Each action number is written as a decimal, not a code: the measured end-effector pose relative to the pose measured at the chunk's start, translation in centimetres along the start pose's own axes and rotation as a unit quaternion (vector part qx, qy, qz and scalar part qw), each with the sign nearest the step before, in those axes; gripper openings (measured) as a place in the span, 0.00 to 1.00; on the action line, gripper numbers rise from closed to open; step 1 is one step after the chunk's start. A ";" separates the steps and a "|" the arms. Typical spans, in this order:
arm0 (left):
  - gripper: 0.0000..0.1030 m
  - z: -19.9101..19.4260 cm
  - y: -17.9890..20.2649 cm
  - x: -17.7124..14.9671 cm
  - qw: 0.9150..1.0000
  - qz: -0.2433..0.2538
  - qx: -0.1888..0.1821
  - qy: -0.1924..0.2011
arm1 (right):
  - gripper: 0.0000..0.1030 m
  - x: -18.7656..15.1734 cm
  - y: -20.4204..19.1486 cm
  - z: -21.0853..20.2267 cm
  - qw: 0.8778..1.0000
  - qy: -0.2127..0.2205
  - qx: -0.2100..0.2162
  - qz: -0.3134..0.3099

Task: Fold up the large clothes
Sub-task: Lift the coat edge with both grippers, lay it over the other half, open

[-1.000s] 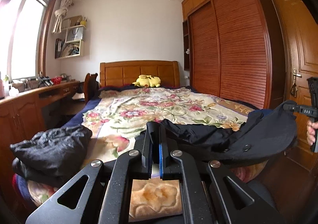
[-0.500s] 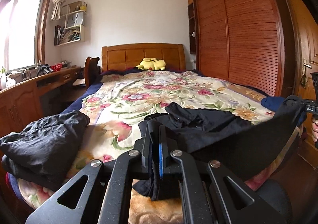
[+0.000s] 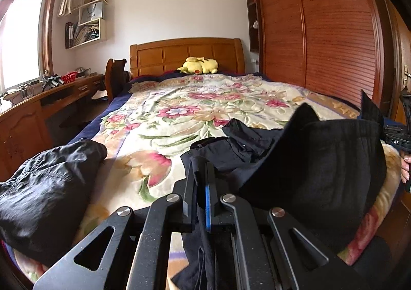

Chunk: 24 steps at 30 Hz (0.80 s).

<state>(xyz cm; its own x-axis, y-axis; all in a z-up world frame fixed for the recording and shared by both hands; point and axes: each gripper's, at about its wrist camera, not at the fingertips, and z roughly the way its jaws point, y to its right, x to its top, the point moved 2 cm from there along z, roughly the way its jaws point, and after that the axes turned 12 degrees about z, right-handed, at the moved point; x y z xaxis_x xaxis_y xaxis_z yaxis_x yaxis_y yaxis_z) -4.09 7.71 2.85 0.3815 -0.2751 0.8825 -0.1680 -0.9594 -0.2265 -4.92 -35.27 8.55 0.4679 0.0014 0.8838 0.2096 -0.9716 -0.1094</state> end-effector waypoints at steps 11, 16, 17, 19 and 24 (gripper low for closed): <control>0.05 9.4 -1.2 1.7 0.999 0.012 -0.002 -0.042 | 0.07 3.2 -0.2 7.4 1.000 -0.020 -0.012 -0.016; 0.05 12.9 -2.0 2.9 0.998 0.017 -0.015 -0.063 | 0.07 5.1 -0.3 10.9 0.998 -0.037 -0.026 -0.040; 0.05 13.2 -2.1 3.1 0.998 0.020 -0.014 -0.065 | 0.07 5.4 -0.4 11.6 0.997 -0.042 -0.030 -0.049; 0.05 13.9 -2.5 3.3 0.997 0.025 -0.009 -0.067 | 0.07 6.0 -0.9 12.7 0.996 -0.050 -0.033 -0.060; 0.05 16.9 -4.0 4.0 0.996 0.009 -0.006 -0.083 | 0.07 8.2 -1.4 15.3 0.995 -0.059 -0.043 -0.062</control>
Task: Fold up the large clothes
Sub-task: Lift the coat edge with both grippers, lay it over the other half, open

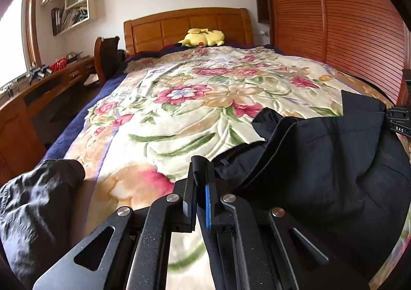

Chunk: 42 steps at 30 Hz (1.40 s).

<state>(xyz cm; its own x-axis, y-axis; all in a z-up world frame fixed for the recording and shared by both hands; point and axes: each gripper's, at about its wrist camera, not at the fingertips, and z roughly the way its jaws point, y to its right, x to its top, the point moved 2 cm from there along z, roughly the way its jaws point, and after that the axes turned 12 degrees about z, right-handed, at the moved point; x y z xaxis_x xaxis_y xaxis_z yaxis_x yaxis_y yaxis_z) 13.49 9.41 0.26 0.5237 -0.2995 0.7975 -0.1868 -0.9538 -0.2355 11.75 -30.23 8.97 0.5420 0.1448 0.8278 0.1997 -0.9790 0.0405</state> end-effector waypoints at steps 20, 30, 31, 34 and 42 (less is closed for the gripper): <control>0.05 6.0 -2.7 4.7 0.999 0.007 0.048 -0.022 | 0.07 5.9 -2.6 8.2 0.998 -0.007 -0.064 0.024; 0.51 4.8 -0.1 2.4 0.996 0.062 0.031 -0.056 | 0.66 6.8 -2.6 6.4 0.998 -0.017 -0.035 0.048; 0.61 4.3 0.0 2.2 0.996 0.063 0.028 -0.056 | 0.72 6.7 -2.7 6.1 0.998 -0.017 -0.034 0.046; 0.69 2.4 0.3 1.9 0.997 0.055 0.017 -0.047 | 0.77 6.1 -3.0 4.7 0.999 -0.017 -0.036 0.036; 0.70 -3.4 1.9 -1.3 0.999 0.042 0.002 -0.022 | 0.77 0.5 -2.1 -2.0 1.000 -0.004 0.000 0.023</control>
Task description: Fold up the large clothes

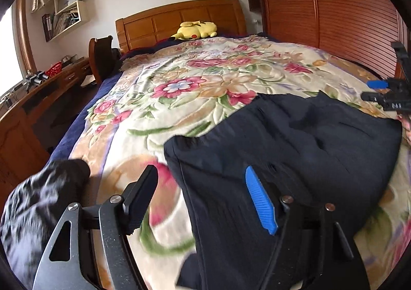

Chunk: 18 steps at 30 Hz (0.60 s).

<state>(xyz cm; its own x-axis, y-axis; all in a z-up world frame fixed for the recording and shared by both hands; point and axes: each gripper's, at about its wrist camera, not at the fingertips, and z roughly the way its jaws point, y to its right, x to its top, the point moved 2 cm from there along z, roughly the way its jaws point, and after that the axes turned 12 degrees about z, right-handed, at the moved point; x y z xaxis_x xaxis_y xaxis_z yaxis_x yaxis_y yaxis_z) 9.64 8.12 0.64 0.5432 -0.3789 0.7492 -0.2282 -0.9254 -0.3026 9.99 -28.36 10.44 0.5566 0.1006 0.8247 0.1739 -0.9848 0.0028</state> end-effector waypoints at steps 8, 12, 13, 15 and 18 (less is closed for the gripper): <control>0.70 -2.3 1.8 -4.6 1.000 -0.015 -0.019 -0.007 | 0.77 -5.8 3.4 -3.0 1.000 -0.013 -0.005 0.024; 0.70 -2.1 2.2 -6.4 0.999 -0.026 -0.027 -0.021 | 0.77 -7.3 4.9 -3.5 0.999 -0.015 0.000 0.044; 0.70 -1.9 2.3 -6.6 0.999 -0.027 -0.026 -0.025 | 0.77 -7.6 4.9 -3.6 0.999 -0.017 0.002 0.046; 0.72 -1.4 2.2 -7.1 0.999 -0.032 -0.027 -0.035 | 0.77 -8.0 5.2 -3.3 0.998 -0.022 0.004 0.052; 0.72 -1.0 2.1 -7.5 0.998 -0.040 -0.032 -0.039 | 0.78 -8.4 5.5 -2.9 0.997 -0.029 0.007 0.065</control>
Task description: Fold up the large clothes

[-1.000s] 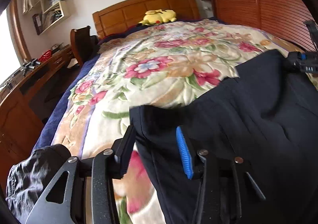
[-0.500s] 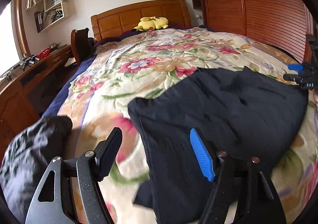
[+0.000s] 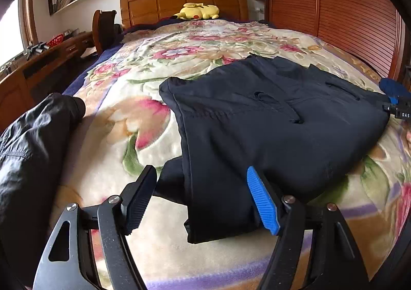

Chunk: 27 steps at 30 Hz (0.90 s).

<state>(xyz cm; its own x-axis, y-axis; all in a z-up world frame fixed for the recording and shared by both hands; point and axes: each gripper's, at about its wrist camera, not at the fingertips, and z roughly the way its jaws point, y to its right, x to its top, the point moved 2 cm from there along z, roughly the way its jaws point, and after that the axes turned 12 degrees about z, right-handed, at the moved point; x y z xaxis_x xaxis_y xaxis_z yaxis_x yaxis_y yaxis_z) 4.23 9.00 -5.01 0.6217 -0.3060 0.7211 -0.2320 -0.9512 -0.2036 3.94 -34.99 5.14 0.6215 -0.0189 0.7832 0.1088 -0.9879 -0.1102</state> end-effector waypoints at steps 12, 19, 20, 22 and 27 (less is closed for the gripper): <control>0.73 -1.1 -0.2 -1.3 1.000 -0.018 -0.005 0.013 | 0.78 -1.0 -0.2 1.5 1.000 -0.022 -0.002 0.001; 0.61 -2.6 0.5 -1.9 0.999 -0.011 -0.016 0.027 | 0.78 -1.3 -0.3 1.9 1.000 -0.024 -0.005 -0.003; 0.59 -2.5 0.5 -2.0 0.999 -0.010 -0.018 0.025 | 0.78 -1.3 -0.4 1.9 1.000 -0.025 -0.006 -0.004; 0.53 -2.3 0.5 -2.0 1.000 -0.010 -0.019 0.021 | 0.78 -1.4 -0.4 1.9 1.000 -0.025 -0.006 -0.005; 0.46 -1.7 -0.1 -2.2 0.999 -0.020 -0.022 0.014 | 0.78 -1.5 -0.3 2.2 0.999 -0.032 -0.002 -0.005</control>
<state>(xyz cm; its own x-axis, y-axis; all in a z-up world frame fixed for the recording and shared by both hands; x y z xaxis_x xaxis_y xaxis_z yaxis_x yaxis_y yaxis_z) 1.66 9.82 -5.46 0.6103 -0.2656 0.7463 -0.2400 -0.9598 -0.1454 4.67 -34.32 2.70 0.6688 0.0010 0.7434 0.1130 -0.9885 -0.1003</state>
